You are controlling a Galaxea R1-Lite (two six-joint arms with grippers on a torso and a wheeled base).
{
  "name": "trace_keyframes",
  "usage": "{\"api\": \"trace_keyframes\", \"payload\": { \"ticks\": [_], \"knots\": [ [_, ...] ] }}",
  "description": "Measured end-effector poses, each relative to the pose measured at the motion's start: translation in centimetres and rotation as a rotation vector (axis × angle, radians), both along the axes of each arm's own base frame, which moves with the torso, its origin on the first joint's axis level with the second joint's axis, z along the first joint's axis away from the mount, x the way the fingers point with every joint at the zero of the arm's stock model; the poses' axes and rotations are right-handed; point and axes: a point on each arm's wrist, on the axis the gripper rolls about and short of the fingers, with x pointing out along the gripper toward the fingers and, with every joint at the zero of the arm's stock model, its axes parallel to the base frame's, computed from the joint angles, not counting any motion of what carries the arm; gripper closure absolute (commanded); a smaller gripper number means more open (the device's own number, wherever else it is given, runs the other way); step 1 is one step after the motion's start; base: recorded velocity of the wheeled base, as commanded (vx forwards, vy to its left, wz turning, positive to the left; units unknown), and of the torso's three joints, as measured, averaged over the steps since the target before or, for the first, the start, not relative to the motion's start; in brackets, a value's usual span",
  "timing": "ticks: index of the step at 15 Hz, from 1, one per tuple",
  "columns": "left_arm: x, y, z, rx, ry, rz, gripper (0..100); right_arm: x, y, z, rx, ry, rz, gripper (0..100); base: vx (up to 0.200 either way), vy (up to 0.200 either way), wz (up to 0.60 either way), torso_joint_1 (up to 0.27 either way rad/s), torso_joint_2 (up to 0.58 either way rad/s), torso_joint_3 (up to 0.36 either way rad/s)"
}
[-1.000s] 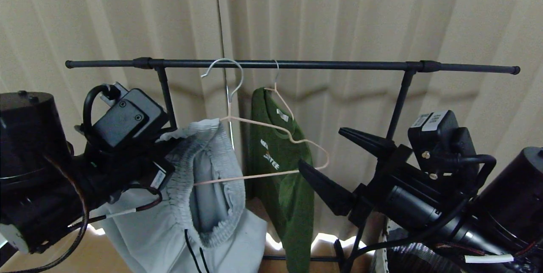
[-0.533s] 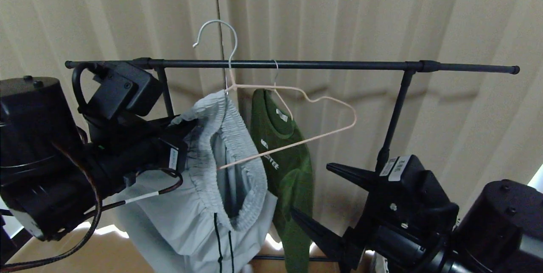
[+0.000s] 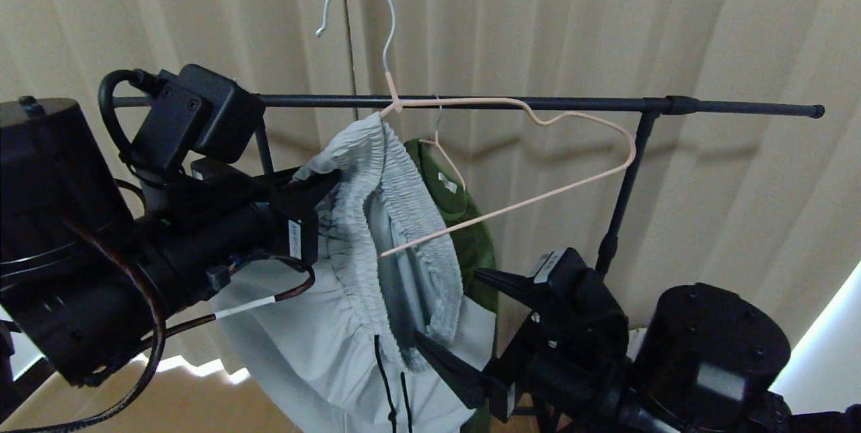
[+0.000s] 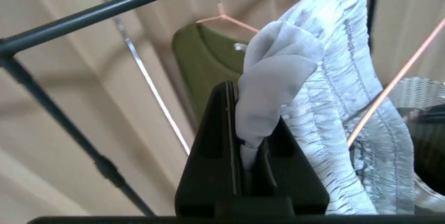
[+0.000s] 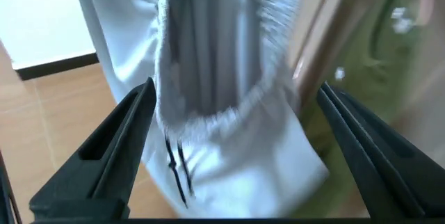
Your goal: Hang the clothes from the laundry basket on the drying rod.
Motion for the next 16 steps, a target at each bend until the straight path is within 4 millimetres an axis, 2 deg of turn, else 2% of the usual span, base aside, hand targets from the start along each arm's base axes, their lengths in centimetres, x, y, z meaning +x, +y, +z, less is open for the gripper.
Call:
{"api": "trace_keyframes", "payload": {
  "ticks": [1,6,8,16],
  "knots": [
    [-0.1,0.0,0.0,0.0,0.0,-0.003,100,0.3,0.2,-0.3,-0.006,0.006,-0.005,100,0.0,0.0,0.0,0.0,0.0,0.0],
    [-0.7,-0.1,0.0,-0.003,-0.003,-0.024,100,2.4,-0.2,-1.4,-0.021,0.032,-0.075,100,0.0,0.0,0.0,0.0,0.0,0.0],
    [-0.8,0.0,-0.1,0.005,-0.003,-0.02,100,3.3,-0.9,-1.2,-0.004,0.014,-0.114,100,0.0,0.0,0.0,0.0,0.0,0.0],
    [0.3,2.1,-1.2,0.15,-0.073,0.078,100,8.6,-5.6,0.1,0.051,-0.042,-0.338,100,0.0,0.0,0.0,0.0,0.0,0.0]
  ]
}}
